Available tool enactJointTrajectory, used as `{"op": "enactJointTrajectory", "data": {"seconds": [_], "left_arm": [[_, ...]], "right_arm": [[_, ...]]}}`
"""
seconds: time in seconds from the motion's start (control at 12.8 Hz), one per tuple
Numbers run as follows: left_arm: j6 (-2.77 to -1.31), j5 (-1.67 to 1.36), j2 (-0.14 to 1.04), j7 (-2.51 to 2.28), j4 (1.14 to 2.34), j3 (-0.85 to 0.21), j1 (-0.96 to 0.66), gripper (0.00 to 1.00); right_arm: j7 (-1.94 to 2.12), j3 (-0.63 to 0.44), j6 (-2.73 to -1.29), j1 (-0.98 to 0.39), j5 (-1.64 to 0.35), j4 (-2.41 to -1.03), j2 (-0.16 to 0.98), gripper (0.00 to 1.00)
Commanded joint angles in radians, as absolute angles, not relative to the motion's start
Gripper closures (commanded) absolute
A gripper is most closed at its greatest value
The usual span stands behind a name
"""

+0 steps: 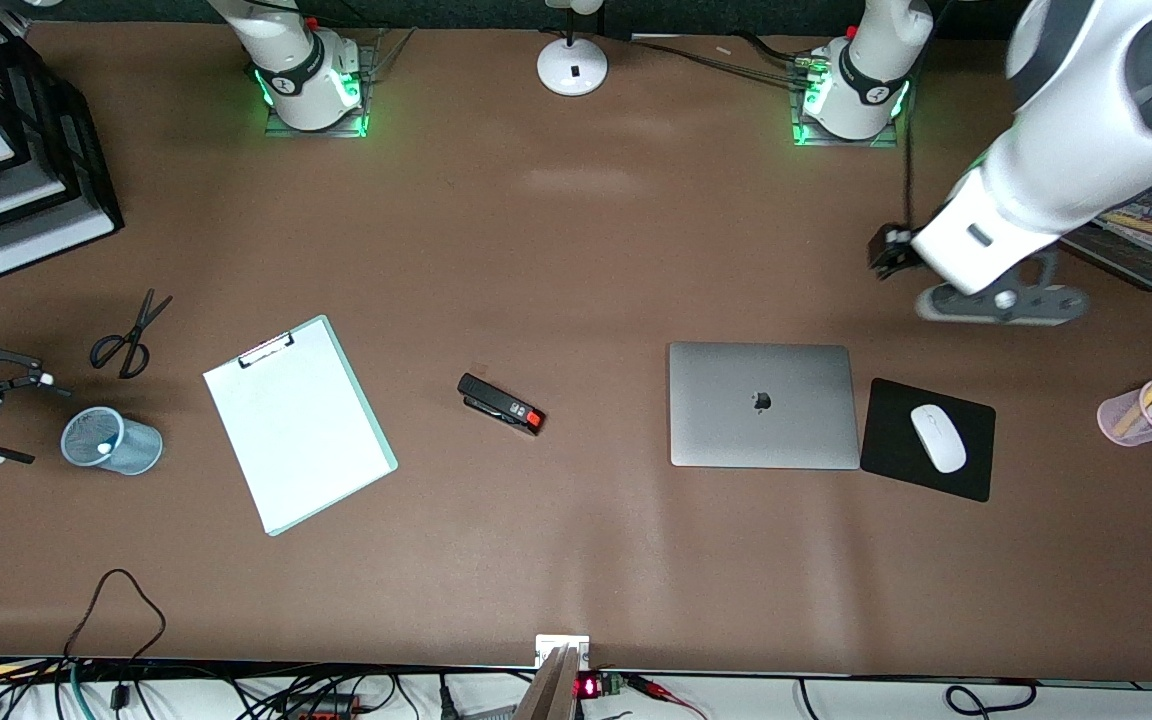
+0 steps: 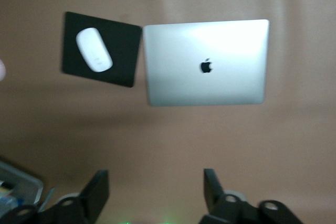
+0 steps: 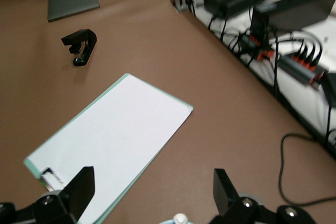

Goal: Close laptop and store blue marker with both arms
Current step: 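Drop the marker into the cup while the left gripper withdraws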

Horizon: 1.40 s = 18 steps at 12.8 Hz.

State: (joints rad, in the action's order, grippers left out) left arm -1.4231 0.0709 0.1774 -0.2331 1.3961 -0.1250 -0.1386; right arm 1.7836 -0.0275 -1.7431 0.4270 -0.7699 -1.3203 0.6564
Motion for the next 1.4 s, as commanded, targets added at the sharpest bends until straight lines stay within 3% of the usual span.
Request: {"op": "enactJointTrajectory", "data": {"seconds": [0.0,0.23,0.7,1.01,1.32], "left_arm": [[-1.405,0.094,0.112,-0.183,1.403,-0.133,-0.078,0.00],[-1.608,0.086,-0.035,-0.100,1.656,-0.130,-0.034,0.00],[-1.612,-0.008,-0.028,-0.069,1.667,-0.129,0.054,0.00],[-1.612,-0.008,-0.026,-0.061,1.667,-0.130,0.060,0.00],[-1.608,-0.008,-0.025,-0.054,1.667,-0.130,0.060,0.00]], "right_arm": [[1.517,-0.023,-1.729,0.378,-0.614,-1.299,0.592,0.00],[1.301,-0.023,-1.726,0.301,-0.456,-1.302,0.522,0.00],[0.768,-0.023,-1.580,0.148,-0.238,-1.307,0.414,0.00],[0.275,-0.021,-1.406,-0.001,-0.100,-1.328,0.319,0.00],[-0.067,-0.021,-1.393,-0.097,-0.025,-1.460,0.188,0.00]]}}
